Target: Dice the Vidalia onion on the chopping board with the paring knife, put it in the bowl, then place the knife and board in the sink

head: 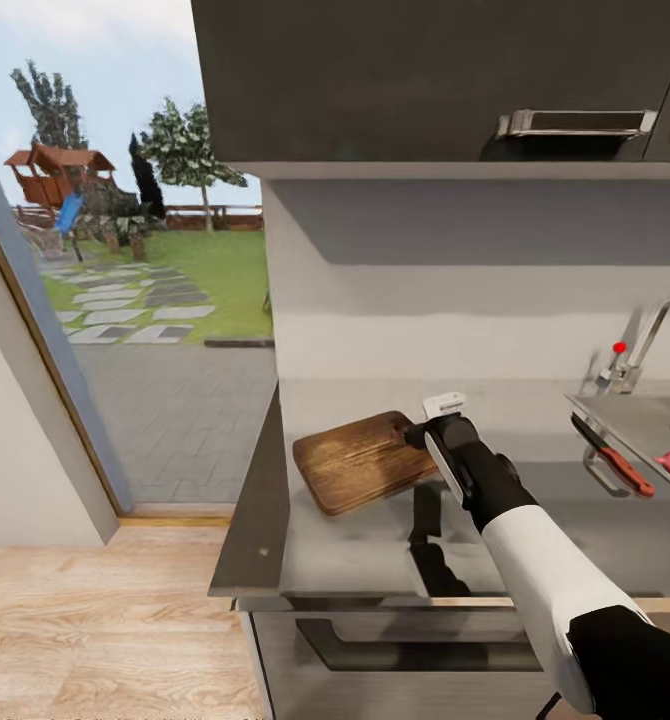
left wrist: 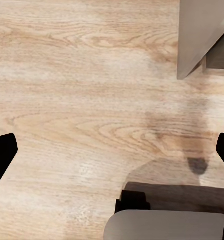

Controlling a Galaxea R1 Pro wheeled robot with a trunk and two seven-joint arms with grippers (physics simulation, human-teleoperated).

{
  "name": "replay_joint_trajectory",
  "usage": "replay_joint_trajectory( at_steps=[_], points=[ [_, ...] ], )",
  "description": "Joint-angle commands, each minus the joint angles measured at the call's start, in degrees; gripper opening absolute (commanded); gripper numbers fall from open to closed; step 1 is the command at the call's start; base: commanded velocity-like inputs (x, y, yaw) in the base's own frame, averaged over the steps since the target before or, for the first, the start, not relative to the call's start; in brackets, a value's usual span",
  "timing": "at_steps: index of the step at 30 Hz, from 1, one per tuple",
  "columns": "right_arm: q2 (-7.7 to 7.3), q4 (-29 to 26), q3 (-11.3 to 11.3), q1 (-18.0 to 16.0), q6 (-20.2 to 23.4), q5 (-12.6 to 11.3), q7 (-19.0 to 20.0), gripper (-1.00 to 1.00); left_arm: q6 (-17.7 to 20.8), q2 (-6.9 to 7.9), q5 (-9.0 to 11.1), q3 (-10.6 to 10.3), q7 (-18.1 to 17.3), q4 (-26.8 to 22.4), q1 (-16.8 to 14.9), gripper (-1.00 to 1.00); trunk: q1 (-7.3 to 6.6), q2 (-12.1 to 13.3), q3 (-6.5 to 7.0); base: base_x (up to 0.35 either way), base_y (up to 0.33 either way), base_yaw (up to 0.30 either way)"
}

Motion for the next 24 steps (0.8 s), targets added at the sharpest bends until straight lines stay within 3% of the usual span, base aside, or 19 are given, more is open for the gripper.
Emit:
replay_joint_trajectory(
  at_steps=[1, 11, 12, 24],
  points=[
    [0.01, 1.61, 0.12, 0.0, 0.07, -1.32, 0.1, 1.0, -0.18, -0.01, 0.08, 0.05, 0.02, 0.04, -0.05, 1.0, 0.0, -0.02, -0.1, 0.0, 0.0, 0.0],
    [0.01, 1.89, 0.12, 0.0, 0.0, -1.31, 0.1, 1.0, -0.18, -0.01, 0.09, 0.05, 0.02, 0.04, -0.04, 1.0, 0.0, -0.02, -0.15, 0.0, 0.0, 0.0],
    [0.01, 1.89, 0.12, 0.0, 0.0, -1.31, 0.1, -1.0, -0.18, -0.01, 0.09, 0.05, 0.02, 0.04, -0.03, 1.0, 0.0, -0.02, -0.15, 0.0, 0.0, 0.0],
    [0.01, 1.89, 0.12, 0.0, 0.0, -1.31, 0.08, -1.0, -0.18, -0.01, 0.09, 0.05, 0.02, 0.04, -0.04, 1.0, 0.0, -0.02, -0.15, 0.0, 0.0, 0.0]
  ],
)
